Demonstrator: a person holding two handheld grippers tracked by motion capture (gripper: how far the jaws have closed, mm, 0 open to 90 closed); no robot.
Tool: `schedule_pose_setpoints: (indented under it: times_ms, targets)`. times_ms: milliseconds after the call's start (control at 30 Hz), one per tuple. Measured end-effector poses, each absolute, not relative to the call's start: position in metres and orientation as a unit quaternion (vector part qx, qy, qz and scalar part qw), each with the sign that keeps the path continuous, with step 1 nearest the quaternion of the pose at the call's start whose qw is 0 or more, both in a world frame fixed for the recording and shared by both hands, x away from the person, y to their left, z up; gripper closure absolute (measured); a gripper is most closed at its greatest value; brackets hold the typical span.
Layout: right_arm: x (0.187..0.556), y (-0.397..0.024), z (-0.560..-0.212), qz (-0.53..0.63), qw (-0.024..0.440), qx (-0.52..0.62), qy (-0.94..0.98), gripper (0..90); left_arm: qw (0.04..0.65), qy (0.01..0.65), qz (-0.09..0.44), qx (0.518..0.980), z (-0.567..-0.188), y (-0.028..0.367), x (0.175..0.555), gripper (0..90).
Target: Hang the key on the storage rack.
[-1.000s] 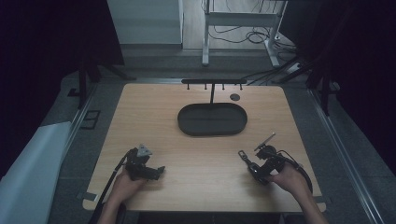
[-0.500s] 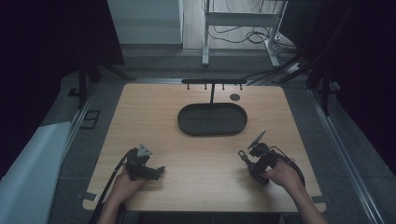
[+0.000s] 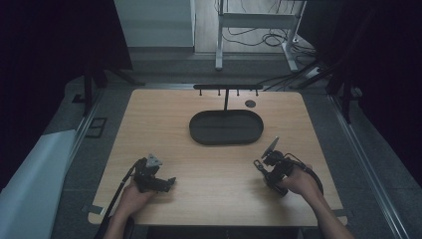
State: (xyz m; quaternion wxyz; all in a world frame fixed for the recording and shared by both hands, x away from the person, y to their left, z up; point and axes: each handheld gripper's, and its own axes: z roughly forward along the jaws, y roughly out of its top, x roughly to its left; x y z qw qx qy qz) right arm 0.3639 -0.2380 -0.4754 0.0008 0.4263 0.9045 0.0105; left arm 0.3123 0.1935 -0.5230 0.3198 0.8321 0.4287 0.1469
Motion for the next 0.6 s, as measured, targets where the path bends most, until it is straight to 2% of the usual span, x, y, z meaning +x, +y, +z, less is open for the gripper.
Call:
schedule_pose_setpoints:
  times_ms: [600]
  targets:
    - [0.375, -0.246, -0.432, 0.053, -0.009, 0.424, 0.904, 48.9, 0.32, 0.429, 0.147, 0.832, -0.523, 0.193, 0.312, 0.0]
